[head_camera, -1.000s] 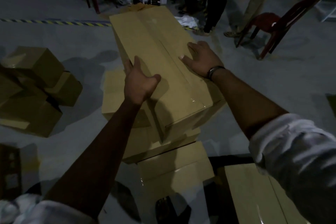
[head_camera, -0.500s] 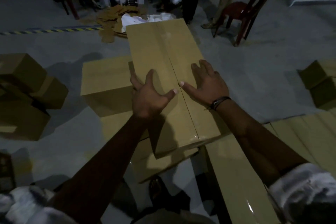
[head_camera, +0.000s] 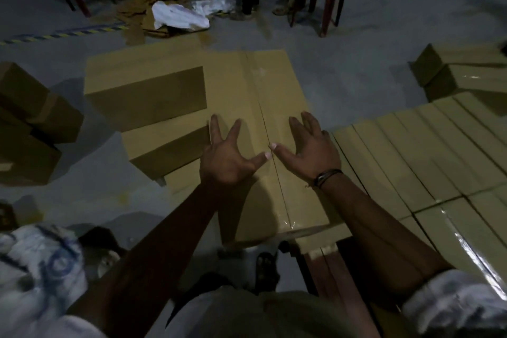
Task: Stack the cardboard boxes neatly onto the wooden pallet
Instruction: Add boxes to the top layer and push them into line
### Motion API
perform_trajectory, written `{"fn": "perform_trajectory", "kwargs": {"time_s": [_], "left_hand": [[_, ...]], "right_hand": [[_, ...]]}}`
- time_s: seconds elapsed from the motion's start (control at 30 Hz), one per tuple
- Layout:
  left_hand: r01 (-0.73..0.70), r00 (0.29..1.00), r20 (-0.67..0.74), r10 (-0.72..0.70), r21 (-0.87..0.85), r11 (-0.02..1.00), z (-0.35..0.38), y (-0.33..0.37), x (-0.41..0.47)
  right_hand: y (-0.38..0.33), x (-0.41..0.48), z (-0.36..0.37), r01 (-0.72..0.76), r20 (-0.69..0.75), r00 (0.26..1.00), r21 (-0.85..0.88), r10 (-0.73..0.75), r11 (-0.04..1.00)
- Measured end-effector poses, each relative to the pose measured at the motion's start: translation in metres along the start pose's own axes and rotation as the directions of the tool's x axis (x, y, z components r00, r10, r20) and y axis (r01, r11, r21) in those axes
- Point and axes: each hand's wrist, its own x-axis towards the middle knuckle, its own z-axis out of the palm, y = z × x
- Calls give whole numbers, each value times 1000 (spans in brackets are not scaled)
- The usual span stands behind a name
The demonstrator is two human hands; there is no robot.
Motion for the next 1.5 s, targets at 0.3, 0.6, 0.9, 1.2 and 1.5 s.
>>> {"fn": "perform_trajectory", "kwargs": {"time_s": [0.3, 0.6, 0.9, 1.2, 1.5], "left_hand": [[-68, 995, -71, 71, 53, 996, 64, 13, -151], [-30, 1000, -11, 29, -41, 999, 148, 11, -313], [-15, 990, 137, 17, -15, 1000, 233, 42, -431], [-60, 982, 181, 48, 61, 996, 371, 65, -511], [44, 991, 131, -32, -88, 995, 509, 74, -564]], "right_hand": [[48, -163, -9, -52, -62, 997, 12, 52, 999], [103, -351, -11, -114, 16, 993, -39, 115, 993], [188, -474, -16, -140, 100, 984, -101, 150, 985], [314, -554, 4, -82, 160, 982, -122, 101, 989], [442, -585, 75, 72, 294, 955, -114, -36, 991]]}}
